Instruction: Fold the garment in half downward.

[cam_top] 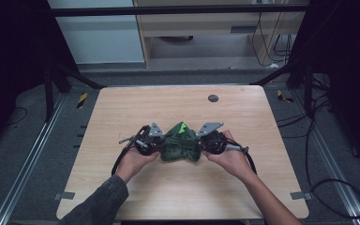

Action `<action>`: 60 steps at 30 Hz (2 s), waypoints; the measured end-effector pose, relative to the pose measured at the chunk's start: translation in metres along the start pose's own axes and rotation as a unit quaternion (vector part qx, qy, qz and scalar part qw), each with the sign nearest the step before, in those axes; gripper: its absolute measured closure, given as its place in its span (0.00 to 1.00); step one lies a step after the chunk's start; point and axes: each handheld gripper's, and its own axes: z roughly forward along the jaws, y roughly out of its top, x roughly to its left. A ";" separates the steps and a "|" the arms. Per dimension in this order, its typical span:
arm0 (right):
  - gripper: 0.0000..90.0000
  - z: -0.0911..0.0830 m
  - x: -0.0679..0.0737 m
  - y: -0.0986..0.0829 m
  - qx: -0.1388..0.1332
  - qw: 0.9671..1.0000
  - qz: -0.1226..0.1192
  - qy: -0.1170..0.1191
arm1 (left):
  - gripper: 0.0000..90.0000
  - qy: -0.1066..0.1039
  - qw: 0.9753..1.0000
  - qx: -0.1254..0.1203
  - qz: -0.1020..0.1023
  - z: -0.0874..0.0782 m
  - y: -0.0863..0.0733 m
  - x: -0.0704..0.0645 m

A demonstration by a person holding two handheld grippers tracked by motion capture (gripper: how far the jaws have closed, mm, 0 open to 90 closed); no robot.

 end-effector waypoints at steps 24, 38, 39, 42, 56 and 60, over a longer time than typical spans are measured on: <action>0.91 -0.003 0.015 -0.023 0.002 1.000 -0.012 0.017 | 0.71 -0.002 1.000 -0.026 0.003 -0.014 -0.017 -0.016; 0.88 -0.002 0.019 -0.033 0.004 1.000 -0.010 0.022 | 0.69 0.001 1.000 -0.017 0.005 -0.015 -0.026 -0.016; 0.88 -0.002 0.019 -0.033 0.005 1.000 -0.008 0.022 | 0.69 -0.001 1.000 -0.017 0.004 -0.015 -0.026 -0.015; 0.88 -0.003 0.020 -0.034 0.006 1.000 -0.008 0.022 | 0.69 -0.002 1.000 -0.015 0.004 -0.014 -0.027 -0.015; 0.88 -0.005 0.021 -0.037 0.002 1.000 -0.007 0.023 | 0.68 -0.002 1.000 -0.011 -0.004 -0.009 -0.032 -0.016; 0.88 -0.006 0.022 -0.036 -0.001 1.000 -0.009 0.023 | 0.68 -0.003 1.000 -0.012 -0.005 -0.009 -0.033 -0.016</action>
